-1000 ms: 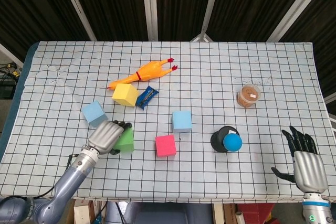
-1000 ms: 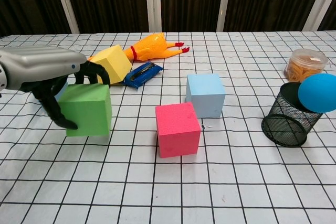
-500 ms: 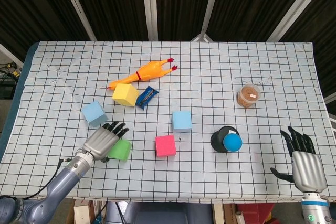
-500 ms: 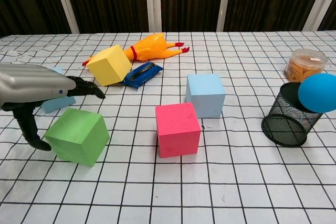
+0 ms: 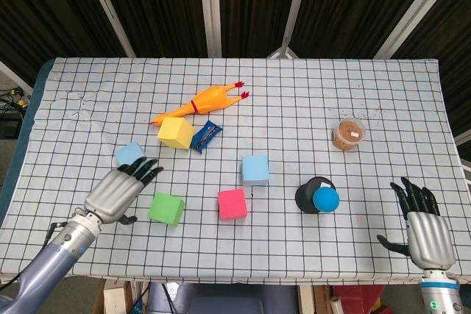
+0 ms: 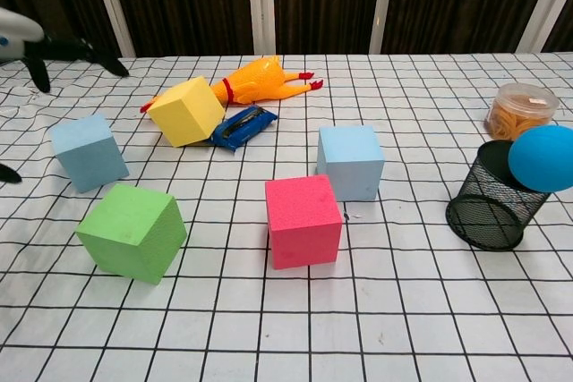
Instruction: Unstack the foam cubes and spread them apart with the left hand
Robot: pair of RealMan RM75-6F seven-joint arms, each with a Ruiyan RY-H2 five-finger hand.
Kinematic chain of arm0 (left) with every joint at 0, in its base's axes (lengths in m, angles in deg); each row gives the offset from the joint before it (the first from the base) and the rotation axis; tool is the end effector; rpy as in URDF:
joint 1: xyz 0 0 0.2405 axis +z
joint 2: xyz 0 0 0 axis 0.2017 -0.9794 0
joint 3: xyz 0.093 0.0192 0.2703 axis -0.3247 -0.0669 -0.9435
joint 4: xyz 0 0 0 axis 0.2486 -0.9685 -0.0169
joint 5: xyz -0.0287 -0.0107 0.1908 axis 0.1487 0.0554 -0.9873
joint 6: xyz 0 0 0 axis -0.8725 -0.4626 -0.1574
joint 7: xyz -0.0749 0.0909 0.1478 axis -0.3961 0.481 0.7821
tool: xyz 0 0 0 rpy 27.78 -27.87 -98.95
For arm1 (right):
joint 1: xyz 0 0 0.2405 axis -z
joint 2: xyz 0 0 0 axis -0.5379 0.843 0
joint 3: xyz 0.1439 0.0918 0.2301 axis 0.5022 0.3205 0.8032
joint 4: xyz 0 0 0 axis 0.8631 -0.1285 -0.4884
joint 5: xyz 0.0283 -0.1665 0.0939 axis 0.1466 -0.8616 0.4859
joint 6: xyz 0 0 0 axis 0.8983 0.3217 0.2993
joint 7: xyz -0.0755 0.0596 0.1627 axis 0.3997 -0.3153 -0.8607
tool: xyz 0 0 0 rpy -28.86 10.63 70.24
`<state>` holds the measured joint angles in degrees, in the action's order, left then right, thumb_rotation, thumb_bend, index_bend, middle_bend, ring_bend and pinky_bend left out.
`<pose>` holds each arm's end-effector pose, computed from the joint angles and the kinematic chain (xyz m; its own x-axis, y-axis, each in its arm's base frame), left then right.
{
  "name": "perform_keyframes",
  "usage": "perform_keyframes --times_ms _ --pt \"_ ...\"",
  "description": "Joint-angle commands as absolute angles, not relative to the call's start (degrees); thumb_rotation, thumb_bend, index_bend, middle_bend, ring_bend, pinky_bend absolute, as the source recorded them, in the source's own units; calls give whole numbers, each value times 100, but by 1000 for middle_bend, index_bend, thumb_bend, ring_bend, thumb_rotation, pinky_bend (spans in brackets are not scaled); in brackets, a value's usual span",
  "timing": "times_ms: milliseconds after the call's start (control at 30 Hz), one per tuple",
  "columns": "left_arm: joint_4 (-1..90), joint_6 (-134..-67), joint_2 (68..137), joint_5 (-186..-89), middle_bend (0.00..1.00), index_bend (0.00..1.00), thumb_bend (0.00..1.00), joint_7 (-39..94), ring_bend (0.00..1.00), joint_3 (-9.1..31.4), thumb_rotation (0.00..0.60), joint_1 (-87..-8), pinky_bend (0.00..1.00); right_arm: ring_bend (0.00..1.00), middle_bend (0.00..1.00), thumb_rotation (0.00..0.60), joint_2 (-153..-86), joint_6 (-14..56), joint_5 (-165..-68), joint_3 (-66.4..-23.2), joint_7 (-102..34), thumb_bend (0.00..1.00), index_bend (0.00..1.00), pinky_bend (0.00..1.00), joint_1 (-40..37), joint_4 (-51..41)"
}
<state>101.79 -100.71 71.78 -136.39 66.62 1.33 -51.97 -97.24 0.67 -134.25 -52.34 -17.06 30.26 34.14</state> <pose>-0.1398 0.3022 0.1331 0.6713 0.2580 0.6949 0.7250 -0.4237 -0.5430 -0.2912 -0.2067 0.1811 0.3551 -0.0796 0.9314 -0.9276 0.0932 0.3616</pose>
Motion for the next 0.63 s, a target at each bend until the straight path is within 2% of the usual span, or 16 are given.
perform_keyframes --times_ms 33,133,333,433,533,633 --pt "9361 -12286 7154 -16157 0 47 68 6101 0 -633 600 -3351 243 65 0 600 -9729 36 -13459 -5233 -1736 40 113 0 3037 3400" --pt "8583 -12994 7376 -16758 0 55 68 5416 0 -990 600 -2626 240 64 0 600 -9754 5 -13521 -5233 -1750 40 113 0 3038 3370" --pt "7373 -13841 7758 -17029 0 62 68 3772 0 -1176 600 -1756 236 64 0 600 -9791 -50 -13809 -5304 -1828 40 114 0 3049 3292" --pt "7162 -13989 7743 -17003 0 60 68 3247 0 -1164 600 -1550 232 64 0 600 -9794 -89 -13901 -5327 -1847 39 113 0 3066 3279" --pt "7032 -14283 7826 -17074 0 67 69 3346 0 -1011 600 -1365 232 64 0 600 -9791 -137 -13950 -5336 -1854 40 113 0 3090 3298" --pt "7046 -14307 7865 -17067 0 68 69 3411 0 -942 600 -1257 232 64 0 600 -9777 -181 -13978 -5342 -1860 40 114 0 3116 3325"
